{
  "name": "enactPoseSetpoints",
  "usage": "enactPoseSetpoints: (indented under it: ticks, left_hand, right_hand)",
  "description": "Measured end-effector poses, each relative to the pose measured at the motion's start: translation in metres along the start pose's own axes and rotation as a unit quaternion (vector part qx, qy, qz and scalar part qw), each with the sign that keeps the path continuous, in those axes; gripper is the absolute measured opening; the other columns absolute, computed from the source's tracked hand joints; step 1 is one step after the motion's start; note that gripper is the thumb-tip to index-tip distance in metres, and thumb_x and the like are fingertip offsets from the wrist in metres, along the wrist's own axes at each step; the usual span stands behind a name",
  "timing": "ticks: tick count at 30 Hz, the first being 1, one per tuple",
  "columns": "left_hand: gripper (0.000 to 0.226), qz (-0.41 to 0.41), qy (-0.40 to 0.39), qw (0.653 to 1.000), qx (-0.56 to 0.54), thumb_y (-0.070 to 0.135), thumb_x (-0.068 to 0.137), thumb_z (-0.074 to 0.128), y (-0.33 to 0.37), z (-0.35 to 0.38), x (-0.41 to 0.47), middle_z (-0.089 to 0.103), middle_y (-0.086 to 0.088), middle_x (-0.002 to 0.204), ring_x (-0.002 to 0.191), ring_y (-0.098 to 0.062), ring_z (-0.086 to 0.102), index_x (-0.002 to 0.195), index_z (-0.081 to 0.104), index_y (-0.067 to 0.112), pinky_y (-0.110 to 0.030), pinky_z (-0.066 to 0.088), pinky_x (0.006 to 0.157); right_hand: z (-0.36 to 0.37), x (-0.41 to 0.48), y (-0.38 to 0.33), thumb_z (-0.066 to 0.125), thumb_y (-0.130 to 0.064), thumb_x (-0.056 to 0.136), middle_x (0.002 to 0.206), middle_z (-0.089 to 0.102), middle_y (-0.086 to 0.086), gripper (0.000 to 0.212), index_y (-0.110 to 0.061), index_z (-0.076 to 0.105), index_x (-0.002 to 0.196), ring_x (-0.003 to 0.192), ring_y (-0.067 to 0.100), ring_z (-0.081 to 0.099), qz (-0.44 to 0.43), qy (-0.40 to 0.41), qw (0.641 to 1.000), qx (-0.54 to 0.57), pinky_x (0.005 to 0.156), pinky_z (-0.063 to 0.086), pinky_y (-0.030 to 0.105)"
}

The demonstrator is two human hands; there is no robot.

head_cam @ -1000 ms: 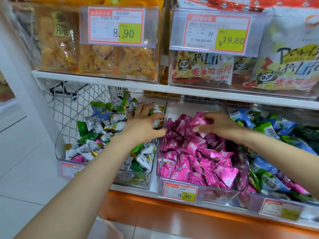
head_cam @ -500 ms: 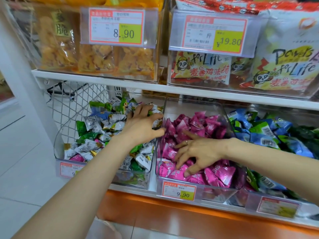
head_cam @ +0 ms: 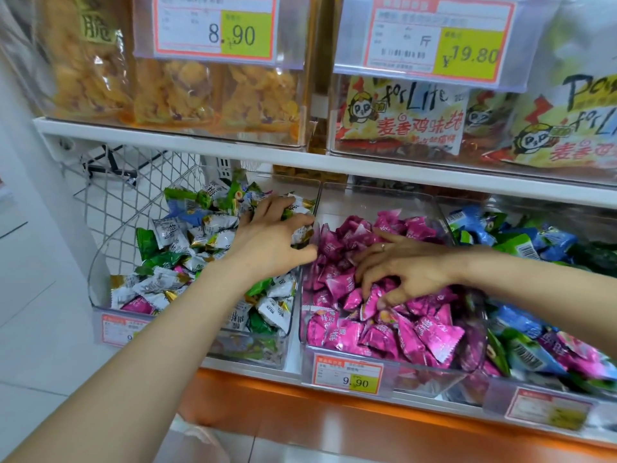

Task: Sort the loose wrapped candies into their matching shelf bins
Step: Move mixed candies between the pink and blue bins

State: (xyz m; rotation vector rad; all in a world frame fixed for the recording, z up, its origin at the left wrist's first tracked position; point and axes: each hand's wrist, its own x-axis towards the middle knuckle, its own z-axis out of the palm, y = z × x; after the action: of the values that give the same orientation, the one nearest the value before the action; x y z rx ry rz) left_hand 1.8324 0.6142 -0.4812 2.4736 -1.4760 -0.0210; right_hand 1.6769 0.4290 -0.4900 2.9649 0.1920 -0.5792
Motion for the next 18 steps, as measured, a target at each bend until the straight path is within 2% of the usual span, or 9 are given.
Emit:
enactPoseSetpoints:
  ticks: [4, 10, 14, 18]
  left_hand:
    - [0.054, -0.003, 0.002, 1.0, 0.002, 0.051, 0.086, 0.049, 0.001, 0.0, 0.0, 0.012, 0.009, 0.154, 0.143, -0.013, -0.002, 0.138, 0.036, 0.041, -0.043, 0.01, 0.115]
    - [0.054, -0.006, -0.001, 1.0, 0.006, 0.052, 0.086, 0.048, 0.002, 0.0, 0.0, 0.012, 0.009, 0.154, 0.143, -0.013, -0.001, 0.138, 0.035, 0.042, -0.043, 0.009, 0.115]
    - [0.054, -0.005, 0.001, 1.0, 0.01, 0.052, 0.087, 0.048, 0.002, -0.001, -0.001, 0.012, 0.008, 0.154, 0.142, -0.013, -0.001, 0.138, 0.035, 0.042, -0.043, 0.01, 0.114]
    - [0.054, -0.006, 0.0, 1.0, 0.011, 0.054, 0.087, 0.047, 0.002, 0.0, -0.001, 0.012, 0.008, 0.154, 0.143, -0.013, -0.002, 0.138, 0.035, 0.043, -0.044, 0.01, 0.115]
  right_hand:
    - [-0.003, -0.005, 0.006, 0.053, -0.048, 0.09, 0.141, 0.04, -0.018, 0.032, -0.038, 0.057, 0.12, 0.14, 0.002, 0.017, 0.008, 0.03, 0.999, 0.034, 0.113, -0.013, 0.032]
    - [-0.005, -0.006, 0.007, 0.056, -0.041, 0.09, 0.137, 0.045, -0.016, 0.029, -0.035, 0.06, 0.118, 0.133, 0.001, 0.028, 0.033, 0.089, 0.993, 0.067, 0.112, -0.006, 0.028]
    - [-0.001, 0.004, 0.004, 0.056, -0.043, 0.09, 0.132, 0.048, -0.017, 0.028, -0.038, 0.061, 0.117, 0.127, 0.003, 0.035, 0.066, 0.151, 0.984, 0.067, 0.109, 0.008, 0.029]
    - [-0.004, 0.006, -0.003, 0.06, -0.033, 0.089, 0.127, 0.054, -0.016, 0.029, -0.035, 0.061, 0.118, 0.122, 0.004, 0.044, 0.086, 0.2, 0.966, 0.138, 0.105, 0.019, 0.024]
